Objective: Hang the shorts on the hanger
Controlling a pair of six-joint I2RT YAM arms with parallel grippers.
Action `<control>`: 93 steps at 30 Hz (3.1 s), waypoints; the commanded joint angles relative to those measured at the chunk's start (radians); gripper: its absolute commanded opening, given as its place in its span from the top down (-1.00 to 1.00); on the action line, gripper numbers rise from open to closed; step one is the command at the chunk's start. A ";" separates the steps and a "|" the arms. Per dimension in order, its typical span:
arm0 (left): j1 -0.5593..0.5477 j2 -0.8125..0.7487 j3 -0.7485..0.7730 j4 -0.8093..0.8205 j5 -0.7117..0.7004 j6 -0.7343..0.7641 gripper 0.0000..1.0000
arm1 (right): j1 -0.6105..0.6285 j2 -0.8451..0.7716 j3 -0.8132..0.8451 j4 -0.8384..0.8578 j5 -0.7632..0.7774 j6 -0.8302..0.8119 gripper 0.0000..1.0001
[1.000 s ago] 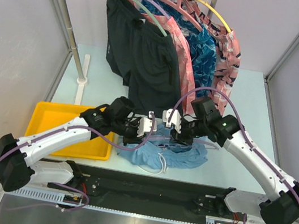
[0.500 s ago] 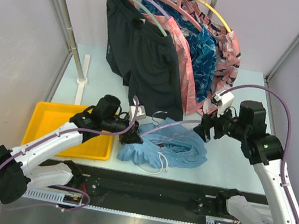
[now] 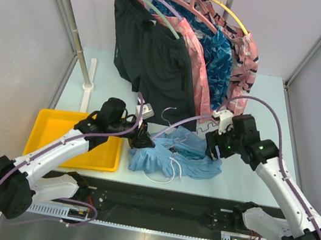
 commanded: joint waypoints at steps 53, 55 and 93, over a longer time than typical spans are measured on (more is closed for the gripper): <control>0.174 -0.180 0.061 -0.434 0.142 0.741 0.99 | -0.511 0.266 0.004 0.204 0.059 -0.051 0.96; 0.165 -0.165 0.070 -0.458 0.115 0.784 0.99 | -0.511 0.254 0.018 0.199 0.057 -0.054 1.00; 0.094 -0.023 0.217 -0.368 -0.004 0.618 0.99 | -0.516 0.153 0.082 0.141 0.139 -0.080 1.00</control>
